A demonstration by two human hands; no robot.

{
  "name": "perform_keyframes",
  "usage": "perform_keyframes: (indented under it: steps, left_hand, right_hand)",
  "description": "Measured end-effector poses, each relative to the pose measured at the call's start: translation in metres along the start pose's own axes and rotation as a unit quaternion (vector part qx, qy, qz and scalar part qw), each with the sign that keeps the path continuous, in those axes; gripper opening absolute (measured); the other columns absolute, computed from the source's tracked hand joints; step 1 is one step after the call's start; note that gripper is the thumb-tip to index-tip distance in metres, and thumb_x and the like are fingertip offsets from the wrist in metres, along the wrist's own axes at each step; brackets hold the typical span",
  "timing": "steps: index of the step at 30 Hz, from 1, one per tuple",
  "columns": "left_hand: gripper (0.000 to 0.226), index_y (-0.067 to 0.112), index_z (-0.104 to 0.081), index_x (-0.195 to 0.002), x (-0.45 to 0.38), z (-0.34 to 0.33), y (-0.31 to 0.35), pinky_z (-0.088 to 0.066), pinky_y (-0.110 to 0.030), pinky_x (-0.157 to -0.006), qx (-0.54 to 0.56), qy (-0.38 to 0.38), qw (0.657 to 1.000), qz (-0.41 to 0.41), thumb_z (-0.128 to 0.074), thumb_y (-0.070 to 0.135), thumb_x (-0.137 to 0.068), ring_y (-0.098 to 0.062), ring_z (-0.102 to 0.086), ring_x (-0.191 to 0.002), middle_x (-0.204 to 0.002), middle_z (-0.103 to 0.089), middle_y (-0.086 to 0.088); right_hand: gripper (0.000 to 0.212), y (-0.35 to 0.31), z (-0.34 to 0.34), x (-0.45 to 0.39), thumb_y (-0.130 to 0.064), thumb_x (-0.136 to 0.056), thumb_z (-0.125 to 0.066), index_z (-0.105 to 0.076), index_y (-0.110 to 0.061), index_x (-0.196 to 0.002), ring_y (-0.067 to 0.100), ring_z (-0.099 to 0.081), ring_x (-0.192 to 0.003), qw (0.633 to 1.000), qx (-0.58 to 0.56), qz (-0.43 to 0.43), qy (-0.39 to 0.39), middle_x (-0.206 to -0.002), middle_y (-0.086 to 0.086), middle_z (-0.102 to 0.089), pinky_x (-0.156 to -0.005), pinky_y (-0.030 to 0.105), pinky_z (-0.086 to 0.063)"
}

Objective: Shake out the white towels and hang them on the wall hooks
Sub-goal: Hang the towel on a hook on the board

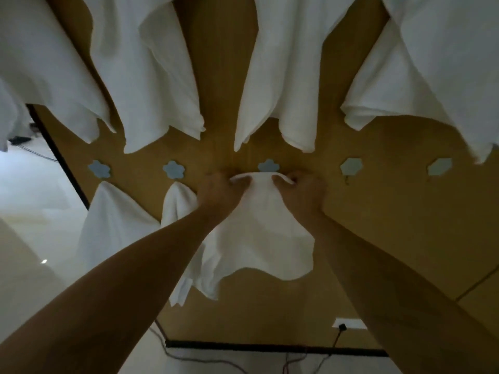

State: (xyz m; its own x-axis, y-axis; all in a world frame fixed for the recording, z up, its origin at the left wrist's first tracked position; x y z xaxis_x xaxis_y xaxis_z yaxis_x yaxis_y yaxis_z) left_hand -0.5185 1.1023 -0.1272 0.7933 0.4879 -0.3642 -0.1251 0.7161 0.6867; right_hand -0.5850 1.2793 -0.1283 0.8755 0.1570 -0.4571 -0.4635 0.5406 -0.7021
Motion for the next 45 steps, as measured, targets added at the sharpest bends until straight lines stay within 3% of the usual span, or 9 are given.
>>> perform_keyframes:
  steps: [7, 14, 18, 20, 22, 26, 31, 39, 45]
  left_hand:
    - [0.029, 0.033, -0.072, -0.082, 0.006, -0.039, -0.006, -0.04, -0.018, -0.055, 0.13, 0.008, 0.982, 0.14, -0.066, 0.06, -0.077, -0.006, -0.061, -0.07, -0.071, -0.067, 0.014]
    - [0.026, 0.022, -0.073, -0.076, 0.025, -0.068, -0.004, -0.048, -0.018, -0.053, 0.347, -0.075, 0.891, 0.283, -0.072, 0.048, -0.081, -0.007, -0.069, -0.062, -0.065, -0.072, 0.01]
    - [0.027, 0.025, -0.07, -0.082, 0.027, -0.058, 0.001, -0.052, -0.029, -0.062, 0.043, 0.068, 0.99, 0.117, -0.066, 0.052, -0.081, -0.013, -0.064, -0.073, -0.077, -0.07, 0.008]
    - [0.021, 0.022, -0.071, -0.094, 0.028, -0.057, 0.007, -0.051, -0.032, -0.074, -0.052, 0.113, 0.992, -0.028, -0.06, 0.039, -0.09, -0.014, -0.06, -0.086, -0.096, -0.069, 0.004]
    - [0.018, 0.019, -0.072, -0.1, 0.032, -0.061, 0.01, -0.05, -0.026, -0.074, -0.005, 0.1, 0.99, -0.102, -0.058, 0.029, -0.096, -0.009, -0.06, -0.084, -0.098, -0.07, 0.001]
    - [0.024, 0.021, -0.07, -0.116, 0.039, -0.066, 0.004, -0.049, -0.013, -0.076, 0.08, 0.066, 0.991, -0.086, -0.055, 0.02, -0.097, -0.002, -0.063, -0.083, -0.099, -0.072, 0.007]
    - [0.029, 0.02, -0.066, -0.124, 0.05, -0.072, -0.015, -0.051, -0.019, -0.083, 0.11, 0.05, 0.989, -0.081, -0.051, 0.026, -0.1, -0.005, -0.065, -0.091, -0.106, -0.071, 0.004]
    - [0.034, 0.012, -0.066, -0.126, 0.059, -0.083, -0.059, -0.035, -0.009, -0.088, 0.018, -0.018, 0.988, -0.151, -0.056, 0.029, -0.099, -0.015, -0.062, -0.105, -0.124, -0.066, -0.004]
    - [0.053, 0.006, -0.035, -0.15, 0.059, -0.076, -0.071, -0.054, -0.036, -0.087, -0.076, -0.127, 0.963, -0.225, -0.035, 0.031, -0.103, -0.027, -0.064, -0.104, -0.145, -0.049, -0.014]
  right_hand:
    - [0.035, 0.021, -0.021, 0.01, -0.023, -0.081, -0.078, -0.059, -0.004, -0.06, 0.017, -0.05, -0.053, 0.973, -0.189, -0.136, -0.005, -0.055, 0.007, -0.055, -0.053, 0.03, -0.041]
    - [0.029, 0.019, -0.035, 0.027, -0.041, -0.081, -0.077, -0.065, -0.016, -0.074, 0.015, -0.067, -0.067, 0.919, -0.309, -0.243, -0.031, -0.073, 0.003, -0.069, -0.059, 0.025, -0.052]
    - [0.032, 0.016, -0.036, 0.024, -0.042, -0.085, -0.072, -0.066, -0.012, -0.078, 0.017, -0.063, -0.07, 0.988, -0.113, -0.102, 0.033, -0.073, 0.003, -0.067, -0.069, 0.032, -0.051]
    - [0.029, 0.019, -0.04, 0.029, -0.041, -0.094, -0.058, -0.07, -0.015, -0.091, 0.018, -0.059, -0.085, 0.996, 0.072, 0.01, 0.045, -0.086, 0.003, -0.068, -0.084, 0.032, -0.045]
    - [0.026, 0.021, -0.041, 0.035, -0.031, -0.099, -0.052, -0.074, -0.017, -0.097, 0.017, -0.057, -0.089, 0.997, 0.062, 0.04, 0.034, -0.092, 0.002, -0.067, -0.083, 0.019, -0.04]
    - [0.022, 0.021, -0.047, 0.05, -0.011, -0.098, -0.055, -0.076, -0.01, -0.097, 0.017, -0.063, -0.069, 0.993, -0.11, 0.031, 0.019, -0.078, 0.006, -0.072, -0.064, 0.024, -0.048]
    - [0.029, 0.027, -0.061, 0.068, -0.031, -0.102, -0.05, -0.071, -0.011, -0.097, 0.019, -0.065, -0.068, 0.975, -0.222, -0.027, -0.021, -0.073, 0.004, -0.068, -0.064, 0.032, -0.054]
    - [0.027, 0.04, -0.09, 0.083, -0.02, -0.104, -0.044, -0.06, -0.006, -0.088, 0.02, -0.059, -0.062, 0.993, -0.09, -0.003, 0.082, -0.07, 0.007, -0.061, -0.06, 0.037, -0.048]
    - [0.027, 0.041, -0.117, 0.103, -0.03, -0.105, -0.037, -0.054, -0.009, -0.106, 0.021, -0.06, -0.078, 0.989, -0.028, -0.138, 0.035, -0.085, 0.0, -0.058, -0.068, 0.03, -0.042]
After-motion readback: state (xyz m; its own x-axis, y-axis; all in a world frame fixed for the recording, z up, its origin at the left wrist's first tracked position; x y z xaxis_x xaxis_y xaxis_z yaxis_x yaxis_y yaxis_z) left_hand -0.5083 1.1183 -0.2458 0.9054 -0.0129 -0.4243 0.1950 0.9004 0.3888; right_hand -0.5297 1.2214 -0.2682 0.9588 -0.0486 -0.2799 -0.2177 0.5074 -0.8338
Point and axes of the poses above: each hand's wrist, its own x-axis away from the middle knuckle, its own z-axis out of the back of the hand, y = z × x, the point moved 1 cm from there along -x, towards the middle knuckle
